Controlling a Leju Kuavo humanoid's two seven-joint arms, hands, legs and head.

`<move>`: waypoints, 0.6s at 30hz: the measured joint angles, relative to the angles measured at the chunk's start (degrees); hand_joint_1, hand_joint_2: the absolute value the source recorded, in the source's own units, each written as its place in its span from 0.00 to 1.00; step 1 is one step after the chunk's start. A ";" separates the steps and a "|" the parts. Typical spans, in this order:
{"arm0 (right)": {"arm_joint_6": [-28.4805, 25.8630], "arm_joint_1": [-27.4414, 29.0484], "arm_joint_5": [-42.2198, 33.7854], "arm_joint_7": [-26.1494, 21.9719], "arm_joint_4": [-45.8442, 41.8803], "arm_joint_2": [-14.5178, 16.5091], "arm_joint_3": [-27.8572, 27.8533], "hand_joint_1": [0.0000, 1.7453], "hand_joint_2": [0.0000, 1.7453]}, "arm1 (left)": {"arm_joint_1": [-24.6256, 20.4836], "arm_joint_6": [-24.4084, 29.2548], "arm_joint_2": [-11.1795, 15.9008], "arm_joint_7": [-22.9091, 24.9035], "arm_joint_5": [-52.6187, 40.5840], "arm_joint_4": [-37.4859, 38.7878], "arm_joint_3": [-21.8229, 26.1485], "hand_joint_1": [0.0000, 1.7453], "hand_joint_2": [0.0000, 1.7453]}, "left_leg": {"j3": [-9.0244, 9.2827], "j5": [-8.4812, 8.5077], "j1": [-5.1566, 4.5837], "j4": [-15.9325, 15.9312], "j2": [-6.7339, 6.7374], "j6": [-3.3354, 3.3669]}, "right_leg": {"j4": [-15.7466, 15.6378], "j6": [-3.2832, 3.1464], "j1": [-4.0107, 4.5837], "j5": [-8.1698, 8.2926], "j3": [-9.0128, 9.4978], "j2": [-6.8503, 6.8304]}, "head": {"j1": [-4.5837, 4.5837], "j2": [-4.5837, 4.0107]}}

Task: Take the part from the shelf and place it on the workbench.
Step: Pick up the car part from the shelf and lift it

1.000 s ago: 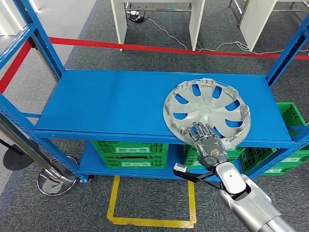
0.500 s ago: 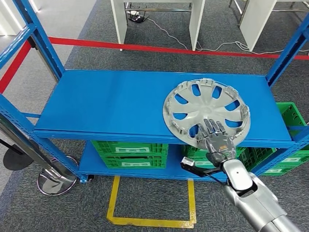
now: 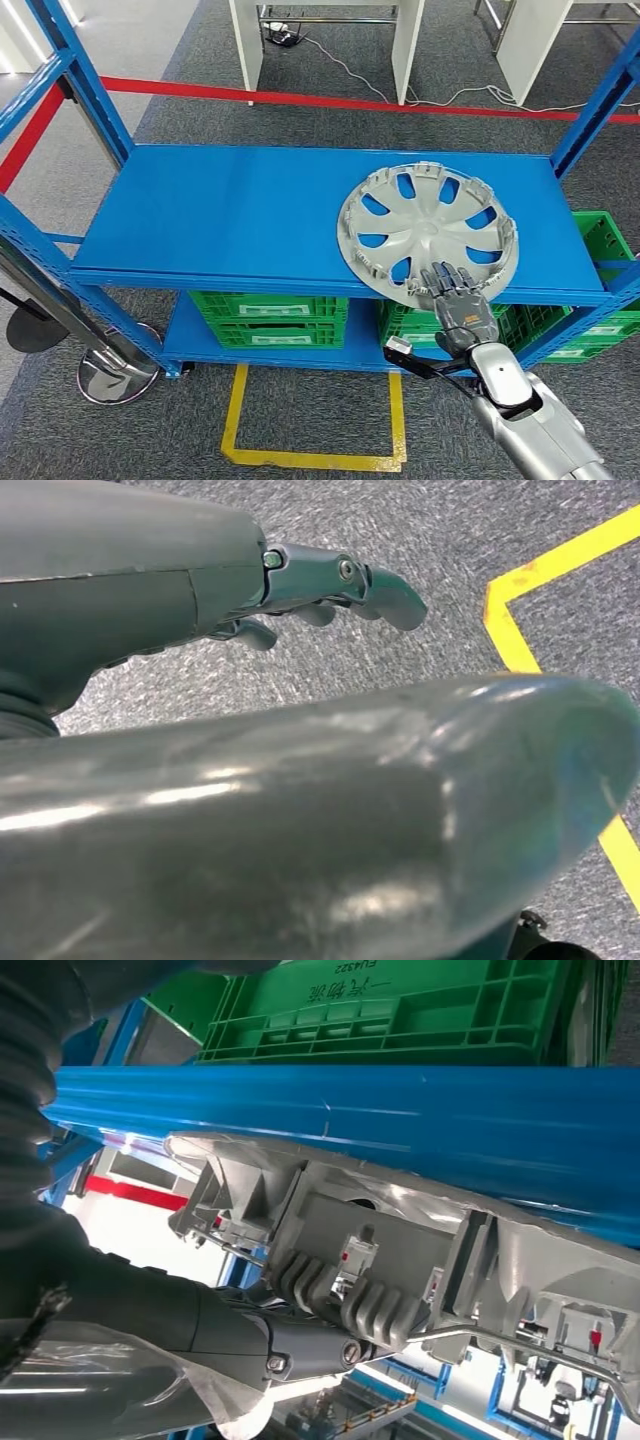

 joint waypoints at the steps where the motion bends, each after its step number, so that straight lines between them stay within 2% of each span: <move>1: -0.01 0.05 -0.03 0.00 0.00 0.02 0.00 0.00 1.00 | 0.00 0.00 0.00 0.01 0.00 0.00 0.03 0.00 0.00 | 0.00 0.00 0.00 0.00 0.00 0.00 | 0.00 0.00 0.00 0.00 0.00 0.00 | 0.01 0.00; 10: 0.07 0.29 -0.84 -0.76 0.01 0.39 0.08 0.00 1.00 | -0.05 0.00 -0.02 -0.01 0.01 0.00 0.29 0.00 0.00 | 0.01 0.00 0.00 0.00 0.00 0.00 | 0.00 0.00 0.00 0.00 0.01 0.00 | 0.01 0.00; 18: -0.67 0.96 -3.82 -3.00 0.02 2.76 1.75 0.00 1.00 | -0.87 0.00 -0.08 -0.46 0.62 0.01 0.13 0.00 0.00 | 0.01 0.00 0.01 0.00 0.00 0.00 | 0.00 0.00 0.02 0.00 0.01 0.01 | 0.01 0.00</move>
